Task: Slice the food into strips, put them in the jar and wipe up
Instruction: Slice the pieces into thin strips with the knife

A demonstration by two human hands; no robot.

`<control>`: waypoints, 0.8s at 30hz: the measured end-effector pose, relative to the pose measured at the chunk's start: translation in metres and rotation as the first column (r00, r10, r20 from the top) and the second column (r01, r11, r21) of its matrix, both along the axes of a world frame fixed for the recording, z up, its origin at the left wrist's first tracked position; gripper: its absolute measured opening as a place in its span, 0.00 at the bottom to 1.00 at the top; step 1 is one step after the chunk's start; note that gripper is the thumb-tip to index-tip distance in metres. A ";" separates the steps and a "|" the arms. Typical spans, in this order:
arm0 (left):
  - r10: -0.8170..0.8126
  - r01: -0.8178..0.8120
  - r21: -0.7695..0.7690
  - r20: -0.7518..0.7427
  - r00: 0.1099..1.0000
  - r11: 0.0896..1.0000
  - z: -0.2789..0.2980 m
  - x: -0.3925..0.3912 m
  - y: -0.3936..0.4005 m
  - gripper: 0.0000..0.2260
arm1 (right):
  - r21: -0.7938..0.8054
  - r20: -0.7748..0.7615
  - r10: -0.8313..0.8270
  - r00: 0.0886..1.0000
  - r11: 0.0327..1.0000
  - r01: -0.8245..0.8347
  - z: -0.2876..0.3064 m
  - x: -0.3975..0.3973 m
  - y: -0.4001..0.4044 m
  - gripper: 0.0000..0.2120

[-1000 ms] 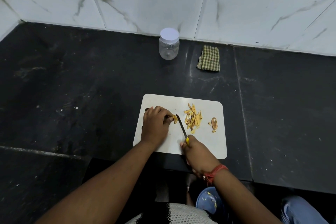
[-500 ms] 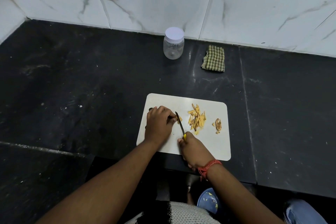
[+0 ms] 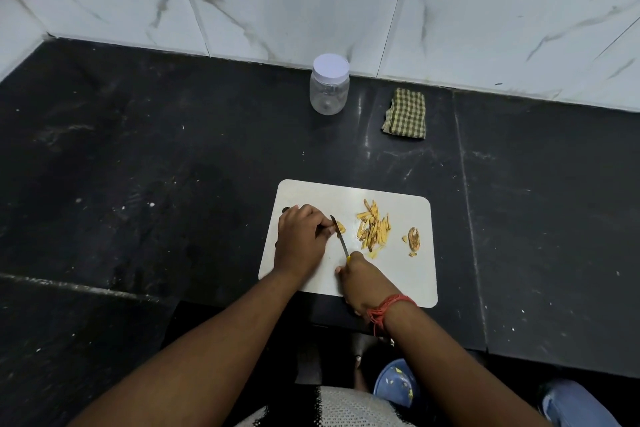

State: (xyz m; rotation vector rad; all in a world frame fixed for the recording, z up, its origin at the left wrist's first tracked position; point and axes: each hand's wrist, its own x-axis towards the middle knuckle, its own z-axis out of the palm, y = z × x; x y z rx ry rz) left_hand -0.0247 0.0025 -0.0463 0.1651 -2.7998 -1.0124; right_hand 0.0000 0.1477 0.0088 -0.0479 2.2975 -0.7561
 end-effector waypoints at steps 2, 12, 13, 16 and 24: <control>0.001 -0.001 -0.008 -0.008 1.000 1.000 0.000 0.000 0.000 0.03 | 0.025 -0.002 0.036 0.999 0.999 -0.036 0.006 -0.001 -0.001 0.07; -0.035 0.021 -0.141 -0.099 0.995 0.990 -0.004 0.005 0.001 0.02 | 0.063 0.018 0.059 0.998 0.996 -0.060 0.007 -0.004 -0.001 0.05; -0.040 0.023 -0.158 -0.107 0.993 0.987 -0.004 0.006 0.002 0.03 | 0.078 0.021 0.064 0.998 0.995 -0.066 0.006 -0.005 -0.001 0.05; -0.046 0.021 -0.199 -0.121 0.992 0.980 -0.003 0.008 0.003 0.03 | 0.066 0.017 0.068 0.998 0.995 -0.069 0.003 -0.004 0.000 0.06; -0.041 0.010 -0.203 -0.146 0.988 0.979 -0.002 0.008 0.005 0.02 | 0.006 -0.047 0.065 0.997 0.998 -0.065 0.008 0.008 0.003 0.06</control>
